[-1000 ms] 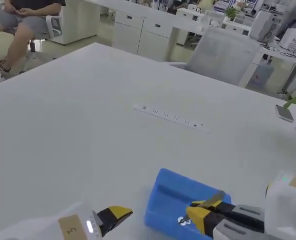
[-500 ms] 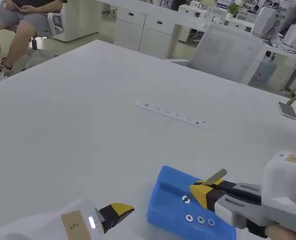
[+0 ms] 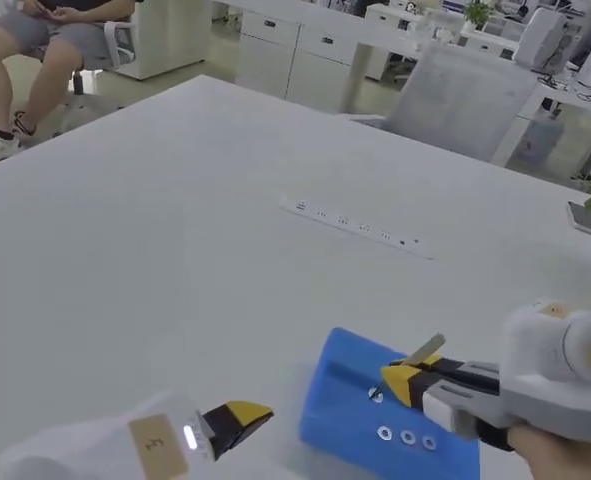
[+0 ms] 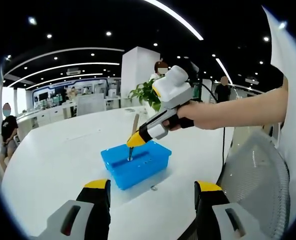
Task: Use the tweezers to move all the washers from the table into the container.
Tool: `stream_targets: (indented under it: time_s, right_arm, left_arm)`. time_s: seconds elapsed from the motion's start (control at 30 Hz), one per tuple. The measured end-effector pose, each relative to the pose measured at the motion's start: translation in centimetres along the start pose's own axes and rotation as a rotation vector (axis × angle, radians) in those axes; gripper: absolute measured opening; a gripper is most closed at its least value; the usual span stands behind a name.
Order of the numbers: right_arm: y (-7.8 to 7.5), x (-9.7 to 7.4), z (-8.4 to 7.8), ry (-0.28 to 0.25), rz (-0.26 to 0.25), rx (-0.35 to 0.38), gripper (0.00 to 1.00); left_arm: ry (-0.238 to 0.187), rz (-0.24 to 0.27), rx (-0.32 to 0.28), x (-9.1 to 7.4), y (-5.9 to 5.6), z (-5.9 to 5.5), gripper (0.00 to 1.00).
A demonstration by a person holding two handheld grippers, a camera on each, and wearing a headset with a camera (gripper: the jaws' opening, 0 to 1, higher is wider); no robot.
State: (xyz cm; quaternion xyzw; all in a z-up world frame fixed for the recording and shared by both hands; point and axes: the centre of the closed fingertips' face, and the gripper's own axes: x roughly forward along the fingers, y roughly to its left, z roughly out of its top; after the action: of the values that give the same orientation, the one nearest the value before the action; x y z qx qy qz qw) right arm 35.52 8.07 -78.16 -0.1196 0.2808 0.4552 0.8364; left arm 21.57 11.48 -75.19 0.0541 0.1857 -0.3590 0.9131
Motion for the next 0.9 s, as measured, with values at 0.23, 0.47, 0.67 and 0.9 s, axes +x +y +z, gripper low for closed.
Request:
stream_targets:
  time_s: [0.23,0.47,0.67,0.9]
  right_arm:
    - [-0.1,1.0,-1.1,0.033,0.005,0.006,0.03]
    - [-0.2,1.5,-2.1,0.059,0.006,0.007,0.03]
    - [-0.4,1.7,-2.9,0.076,0.007,0.008,0.03]
    - [-0.4,1.6,-2.9,0.071,0.008,0.007,0.03]
  left_arm:
    - [0.005,-0.002,-0.001,0.1,0.0,-0.1,0.68]
    - [0.007,-0.005,-0.001,0.1,0.0,-0.1,0.68]
    - [0.008,-0.002,-0.001,0.1,0.1,-0.2,0.68]
    - [0.01,-0.004,0.001,0.1,0.1,-0.2,0.68]
